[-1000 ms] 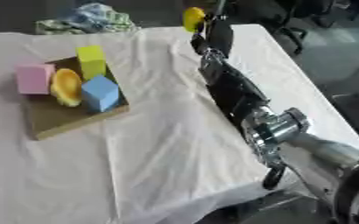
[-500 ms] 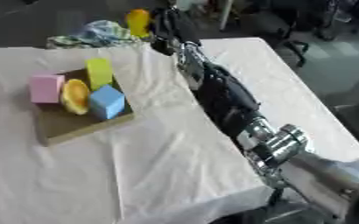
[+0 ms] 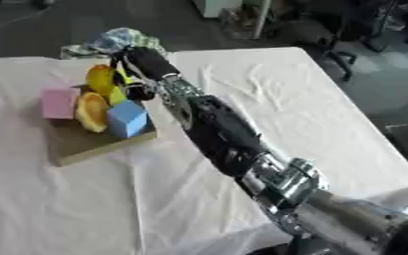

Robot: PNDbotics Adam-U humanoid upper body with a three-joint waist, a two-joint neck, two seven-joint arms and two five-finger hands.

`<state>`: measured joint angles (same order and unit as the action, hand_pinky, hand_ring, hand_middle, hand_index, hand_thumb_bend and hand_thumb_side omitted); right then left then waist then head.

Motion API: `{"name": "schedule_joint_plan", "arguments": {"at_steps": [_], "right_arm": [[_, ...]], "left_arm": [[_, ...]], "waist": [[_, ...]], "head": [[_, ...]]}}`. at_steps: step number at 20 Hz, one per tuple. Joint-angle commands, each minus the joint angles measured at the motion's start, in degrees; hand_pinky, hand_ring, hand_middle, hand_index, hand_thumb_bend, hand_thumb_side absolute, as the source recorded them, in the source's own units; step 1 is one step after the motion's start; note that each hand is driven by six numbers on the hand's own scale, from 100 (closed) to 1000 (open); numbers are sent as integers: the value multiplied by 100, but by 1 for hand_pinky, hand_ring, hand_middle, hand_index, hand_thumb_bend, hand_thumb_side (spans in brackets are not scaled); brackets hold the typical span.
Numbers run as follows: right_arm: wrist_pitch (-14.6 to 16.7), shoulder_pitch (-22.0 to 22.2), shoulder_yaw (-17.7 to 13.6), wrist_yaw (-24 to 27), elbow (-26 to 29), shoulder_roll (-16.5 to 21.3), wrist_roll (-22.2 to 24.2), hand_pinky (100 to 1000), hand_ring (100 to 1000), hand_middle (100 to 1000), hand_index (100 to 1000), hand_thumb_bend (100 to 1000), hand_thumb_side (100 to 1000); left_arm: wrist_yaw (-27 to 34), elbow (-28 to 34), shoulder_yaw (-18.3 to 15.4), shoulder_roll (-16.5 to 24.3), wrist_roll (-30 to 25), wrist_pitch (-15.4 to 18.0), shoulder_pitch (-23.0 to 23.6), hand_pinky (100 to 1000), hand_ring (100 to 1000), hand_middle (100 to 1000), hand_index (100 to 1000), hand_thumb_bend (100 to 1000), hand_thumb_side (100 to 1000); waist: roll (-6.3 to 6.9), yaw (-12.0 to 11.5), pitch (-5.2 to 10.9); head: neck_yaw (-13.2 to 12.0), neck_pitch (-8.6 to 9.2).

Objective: Pick up objects on the table and place them in the box.

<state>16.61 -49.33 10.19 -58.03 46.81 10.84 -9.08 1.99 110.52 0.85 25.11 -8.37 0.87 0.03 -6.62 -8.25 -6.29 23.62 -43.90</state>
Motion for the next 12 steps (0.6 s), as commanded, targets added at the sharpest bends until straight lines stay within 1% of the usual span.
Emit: {"name": "schedule_joint_plan", "arguments": {"at_steps": [1,2,3,4,5,6,8,9,10,12], "right_arm": [[150,-62,-1,-157,16,98,178,714,682,506,631,218,297],[199,-46,-2,-169,35,130,258,734,716,580,725,291,420],[247,-28,-1,-177,62,171,363,750,742,625,775,316,477],[287,-10,-2,-179,89,212,495,784,789,725,869,360,572],[328,9,-2,-184,127,269,679,802,812,761,901,371,598],[364,32,-7,-191,192,339,895,844,865,846,953,376,625],[410,90,-61,-132,434,504,1282,861,885,882,970,355,621],[413,135,-112,-29,634,608,1383,859,883,881,969,344,605],[399,191,-170,120,866,717,1414,850,872,870,962,313,569],[321,378,-308,660,1439,985,1279,819,835,836,937,220,492]], "left_arm": [[38,56,-49,21,-8,10,-31,733,514,631,787,169,888],[40,54,-53,16,-5,10,-27,733,514,631,787,169,888],[43,50,-57,10,-1,10,-21,732,514,631,787,169,887],[46,46,-59,4,1,10,-18,732,514,631,787,170,887],[49,42,-58,-4,2,9,-15,732,514,631,787,170,886],[53,37,-56,-14,1,8,-12,732,514,631,787,170,886],[62,28,-55,-27,-1,8,-1,732,514,631,787,170,885],[66,23,-57,-33,0,8,7,732,514,631,787,170,885],[71,19,-62,-41,5,7,15,732,515,631,787,170,884],[80,11,-74,-58,20,7,19,732,516,632,787,171,882]], "waist": [[92,37,184],[101,57,196],[109,78,210],[116,95,224],[122,115,239],[129,137,256],[140,185,289],[145,212,306],[150,241,323],[155,303,353]], "head": [[-26,-22],[-38,-22],[-48,-22],[-57,-22],[-70,-22],[-87,-22],[-126,-22],[-152,-22],[-188,-22],[-291,-22]]}}
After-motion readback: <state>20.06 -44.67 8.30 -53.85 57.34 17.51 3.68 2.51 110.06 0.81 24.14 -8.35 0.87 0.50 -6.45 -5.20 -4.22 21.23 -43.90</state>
